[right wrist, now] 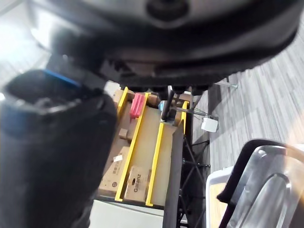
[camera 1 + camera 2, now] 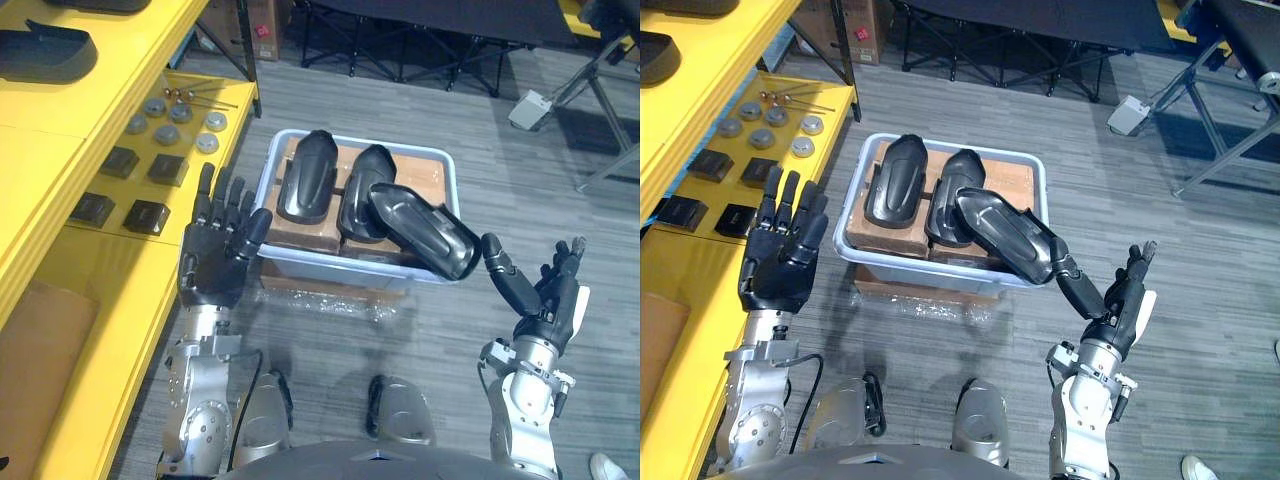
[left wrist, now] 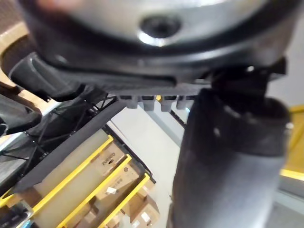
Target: Walk over and take three plastic housings, then place them on the shelf
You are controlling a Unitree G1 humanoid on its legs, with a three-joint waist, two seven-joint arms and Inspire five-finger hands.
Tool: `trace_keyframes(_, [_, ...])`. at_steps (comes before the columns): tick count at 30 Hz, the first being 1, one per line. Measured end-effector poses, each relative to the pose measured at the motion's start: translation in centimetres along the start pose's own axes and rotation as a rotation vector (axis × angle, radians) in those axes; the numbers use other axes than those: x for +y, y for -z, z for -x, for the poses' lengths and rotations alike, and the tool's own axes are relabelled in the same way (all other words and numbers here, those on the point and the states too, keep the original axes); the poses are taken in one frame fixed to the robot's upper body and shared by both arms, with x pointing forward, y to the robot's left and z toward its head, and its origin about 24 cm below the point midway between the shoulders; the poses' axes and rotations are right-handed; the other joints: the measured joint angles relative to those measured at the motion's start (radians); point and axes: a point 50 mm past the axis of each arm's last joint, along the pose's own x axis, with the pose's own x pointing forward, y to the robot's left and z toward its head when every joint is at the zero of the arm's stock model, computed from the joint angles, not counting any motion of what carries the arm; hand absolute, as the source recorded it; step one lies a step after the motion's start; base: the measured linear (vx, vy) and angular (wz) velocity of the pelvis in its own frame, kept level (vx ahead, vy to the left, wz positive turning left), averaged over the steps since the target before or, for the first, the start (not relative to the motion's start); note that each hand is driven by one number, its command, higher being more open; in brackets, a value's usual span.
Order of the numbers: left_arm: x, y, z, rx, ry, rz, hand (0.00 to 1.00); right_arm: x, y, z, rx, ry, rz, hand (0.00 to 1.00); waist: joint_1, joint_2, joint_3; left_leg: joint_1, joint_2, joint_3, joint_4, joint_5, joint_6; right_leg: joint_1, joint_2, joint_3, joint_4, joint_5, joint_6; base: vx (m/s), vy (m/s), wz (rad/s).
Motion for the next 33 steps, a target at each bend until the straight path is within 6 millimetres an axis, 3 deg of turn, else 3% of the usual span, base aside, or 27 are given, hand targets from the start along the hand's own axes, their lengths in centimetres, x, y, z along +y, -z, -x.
trace_keyframes(2, [0.1,-0.3,-0.6,0.003,0.014,-0.014,1.0,-0.4,0.2,0.3,0.009,-0.014,0.014,1.0,-0.015,-0.01,-0.003,-0.003,0.0,-0.076,0.015,-0.013,-0.038,0.01,0.023,0.093,-0.066,0.026,0.042,0.11,-0.271,0.8])
trace_keyframes(4, [0.2,-0.3,-0.6,0.003,0.01,0.015,1.0,-0.9,0.2,0.6,0.003,-0.009,0.026,1.0,-0.023,-0.03,-0.022,-0.012,-0.005,-0.136,0.016,-0.018,-0.07,0.026,0.043,0.107,-0.075,0.031,0.051,0.16,-0.381,1.01])
trace_keyframes(5, [0.3,0.0,-0.5,0.011,-0.003,0.033,1.0,-1.3,0.1,0.4,-0.012,-0.013,0.043,1.0,-0.03,-0.032,-0.036,-0.031,0.0,-0.182,0.03,-0.024,-0.089,0.035,0.054,0.081,-0.06,0.016,0.101,0.18,-0.392,1.04])
trace_keyframes(7, [0.9,1.7,0.1,0.075,-0.061,0.113,1.0,-2.2,-0.5,-0.3,-0.045,-0.016,0.086,1.0,-0.029,0.008,-0.05,-0.037,0.037,-0.22,0.012,0.009,-0.103,0.05,0.086,0.011,-0.028,-0.015,0.073,0.2,-0.328,0.79])
trace_keyframes(8, [1.5,2.9,0.7,0.13,-0.102,0.134,1.0,-2.5,-0.9,-0.8,-0.066,-0.021,0.102,1.0,-0.033,0.018,-0.054,-0.042,0.047,-0.201,-0.004,0.076,-0.08,0.062,0.087,-0.023,-0.024,-0.023,0.059,0.21,-0.307,0.67])
trace_keyframes(10, [1.3,4.7,1.5,0.224,-0.117,0.163,1.0,-3.6,-1.2,-1.3,-0.082,0.0,0.138,1.0,-0.038,0.028,-0.057,-0.026,0.058,-0.16,-0.026,0.136,-0.039,0.115,0.089,-0.07,-0.041,-0.033,0.042,0.2,-0.304,0.79])
trace_keyframes(11, [0.9,5.3,1.7,0.26,-0.109,0.179,1.0,-4.2,-1.3,-1.6,-0.083,0.02,0.157,1.0,-0.037,0.032,-0.055,-0.014,0.066,-0.142,-0.029,0.159,-0.036,0.153,0.095,-0.094,-0.057,-0.037,0.035,0.21,-0.304,0.94])
trace_keyframes(13, [0.3,5.9,2.0,0.285,-0.078,0.203,1.0,-5.6,-1.8,-2.8,-0.104,0.077,0.191,1.0,-0.031,0.031,-0.053,-0.008,0.061,-0.112,-0.043,0.166,-0.049,0.208,0.096,-0.112,-0.097,-0.044,0.022,0.14,-0.159,0.54])
trace_keyframes(14, [0.2,6.0,2.0,0.285,-0.072,0.206,1.0,-5.9,-2.1,-3.2,-0.117,0.097,0.198,1.0,-0.03,0.04,-0.057,-0.008,0.048,-0.098,-0.069,0.163,-0.054,0.21,0.093,-0.114,-0.103,-0.045,0.021,0.11,-0.016,0.25])
trace_keyframes(15, [0.1,6.0,2.0,0.291,-0.068,0.21,1.0,-6.6,-2.9,-4.4,-0.14,0.141,0.214,1.0,-0.031,0.065,-0.064,0.002,0.005,-0.058,-0.169,0.191,-0.046,0.206,0.082,-0.126,-0.109,-0.045,0.021,0.09,0.023,0.23])
trace_keyframes(16, [0.2,5.9,1.9,0.291,-0.067,0.205,1.0,-6.7,-2.8,-4.8,-0.13,0.16,0.228,1.0,-0.031,0.066,-0.065,0.017,-0.005,-0.043,-0.201,0.202,-0.055,0.204,0.073,-0.128,-0.111,-0.045,0.022,0.07,0.051,0.26])
trace_keyframes(18, [0.3,5.6,1.6,0.276,-0.051,0.2,1.0,-7.1,-2.2,-5.8,-0.066,0.215,0.313,1.0,-0.022,0.06,-0.064,0.032,-0.051,-0.036,-0.299,0.252,-0.055,0.175,0.041,-0.129,-0.12,-0.031,0.044,0.04,0.053,0.19])
trace_keyframes(24, [1.0,5.2,1.6,0.333,-0.02,0.123,1.0,-7.3,1.3,-6.2,0.188,0.234,0.426,1.0,0.015,0.051,-0.059,0.009,-0.062,-0.036,-0.293,0.246,-0.036,0.196,0.048,-0.132,-0.22,0.064,0.058,0.0,0.101,0.01])
trace_keyframes(27, [1.4,3.9,1.0,0.302,-0.009,0.086,1.0,-7.4,2.1,-6.1,0.249,0.215,0.49,1.0,0.015,0.029,-0.038,-0.031,-0.065,-0.04,-0.253,0.23,-0.018,0.192,0.05,-0.132,-0.262,0.107,0.066,-0.05,0.115,0.02])
trace_keyframes(29, [1.9,2.6,0.3,0.255,-0.005,0.048,1.0,-7.5,2.5,-6.1,0.285,0.19,0.497,1.0,0.013,-0.016,-0.006,-0.085,-0.071,-0.058,-0.209,0.211,-0.013,0.185,0.05,-0.134,-0.291,0.114,0.077,-0.11,0.101,0.12])
trace_keyframes(33, [2.4,1.5,-0.4,0.218,-0.007,0.015,1.0,-7.9,2.4,-6.7,0.307,0.124,0.545,1.0,0.029,-0.044,0.046,-0.14,-0.074,-0.071,-0.164,0.186,-0.015,0.163,0.049,-0.131,-0.299,0.118,0.082,-0.14,0.091,0.09])
